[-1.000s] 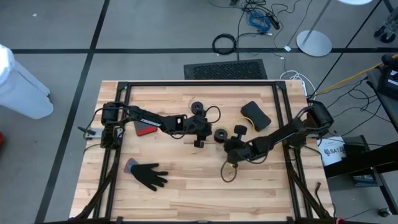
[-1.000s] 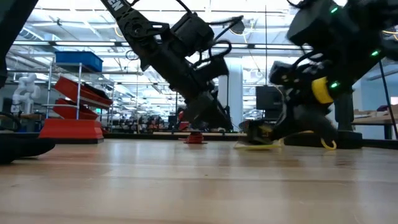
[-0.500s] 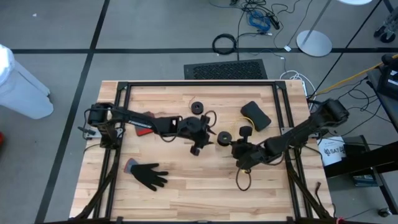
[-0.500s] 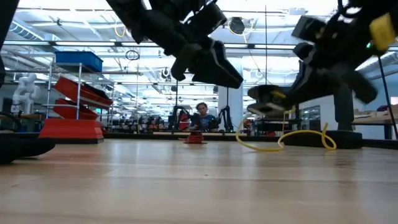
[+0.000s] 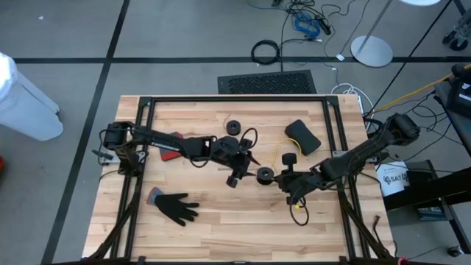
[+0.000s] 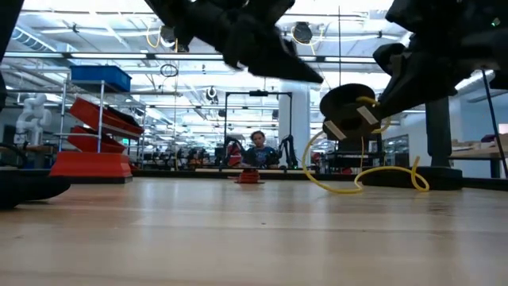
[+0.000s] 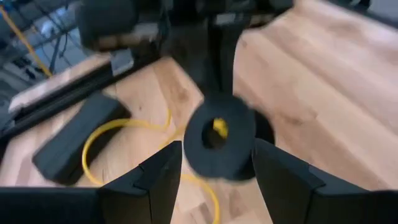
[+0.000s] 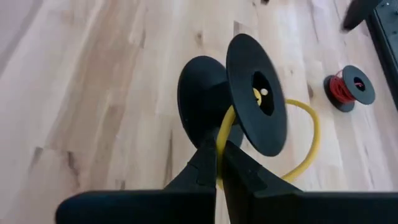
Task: Coil cords
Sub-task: Coil the yellow wire into the spool
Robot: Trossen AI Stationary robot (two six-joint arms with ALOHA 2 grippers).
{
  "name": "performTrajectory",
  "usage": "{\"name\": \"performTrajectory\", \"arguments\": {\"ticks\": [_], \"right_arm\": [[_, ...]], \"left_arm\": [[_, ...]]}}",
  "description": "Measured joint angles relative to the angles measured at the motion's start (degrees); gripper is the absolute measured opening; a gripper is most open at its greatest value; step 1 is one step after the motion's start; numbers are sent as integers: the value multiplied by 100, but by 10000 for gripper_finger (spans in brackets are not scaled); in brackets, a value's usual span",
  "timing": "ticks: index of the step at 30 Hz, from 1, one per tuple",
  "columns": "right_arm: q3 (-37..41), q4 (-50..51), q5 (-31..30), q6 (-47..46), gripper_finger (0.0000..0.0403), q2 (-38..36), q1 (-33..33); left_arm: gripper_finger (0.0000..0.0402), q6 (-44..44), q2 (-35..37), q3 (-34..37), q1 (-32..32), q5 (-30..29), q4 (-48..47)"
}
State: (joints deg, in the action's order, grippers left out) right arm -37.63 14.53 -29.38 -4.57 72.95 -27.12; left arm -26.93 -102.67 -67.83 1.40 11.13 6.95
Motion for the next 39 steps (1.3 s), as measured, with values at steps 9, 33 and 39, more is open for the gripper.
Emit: {"name": "performTrajectory", "arguments": {"ticks": [9, 33, 39], "right_arm": [[0, 1, 126, -246, 0, -11, -37], [-229, 63, 263, -357, 0, -11, -43], [-229, 67, 277, -316, 0, -11, -74]], "left_arm": [[203, 226, -82, -90, 302, -355, 380], [92, 662, -513, -86, 537, -1164, 890], [81, 497, -522, -83, 539, -722, 794]]}}
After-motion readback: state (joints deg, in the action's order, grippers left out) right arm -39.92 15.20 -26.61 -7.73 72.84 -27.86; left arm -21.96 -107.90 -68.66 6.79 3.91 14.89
